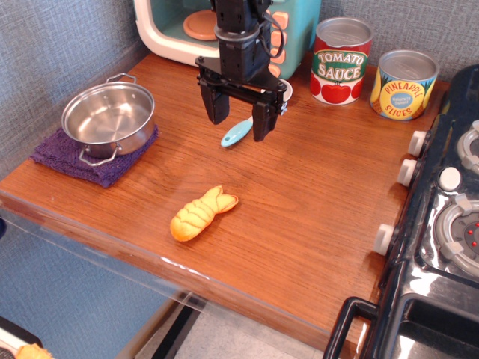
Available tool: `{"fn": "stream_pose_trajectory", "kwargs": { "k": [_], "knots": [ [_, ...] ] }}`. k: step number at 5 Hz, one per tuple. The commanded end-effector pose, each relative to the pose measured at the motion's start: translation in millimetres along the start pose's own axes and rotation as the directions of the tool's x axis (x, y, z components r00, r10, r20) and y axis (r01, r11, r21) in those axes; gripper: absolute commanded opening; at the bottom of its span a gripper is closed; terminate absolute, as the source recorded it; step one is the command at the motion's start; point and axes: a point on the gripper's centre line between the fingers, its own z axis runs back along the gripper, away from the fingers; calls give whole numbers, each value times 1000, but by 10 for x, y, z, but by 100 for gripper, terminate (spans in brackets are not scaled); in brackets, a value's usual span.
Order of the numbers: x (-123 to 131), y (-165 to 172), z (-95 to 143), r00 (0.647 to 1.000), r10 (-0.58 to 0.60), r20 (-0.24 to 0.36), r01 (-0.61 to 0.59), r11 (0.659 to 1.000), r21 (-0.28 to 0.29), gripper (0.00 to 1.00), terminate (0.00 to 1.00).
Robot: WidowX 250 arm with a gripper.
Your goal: Put the ladle behind the pot.
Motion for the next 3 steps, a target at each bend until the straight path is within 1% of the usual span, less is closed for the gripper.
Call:
{"fn": "stream_pose_trajectory", "kwargs": {
  "k": [1,2,3],
  "knots": [
    [-42,-135,264,998,2,65,-2,1000,11,100,0],
    [-42,-135,264,998,2,65,-2,1000,11,100,0],
    [-42,-135,264,998,2,65,-2,1000,11,100,100]
  ]
}}
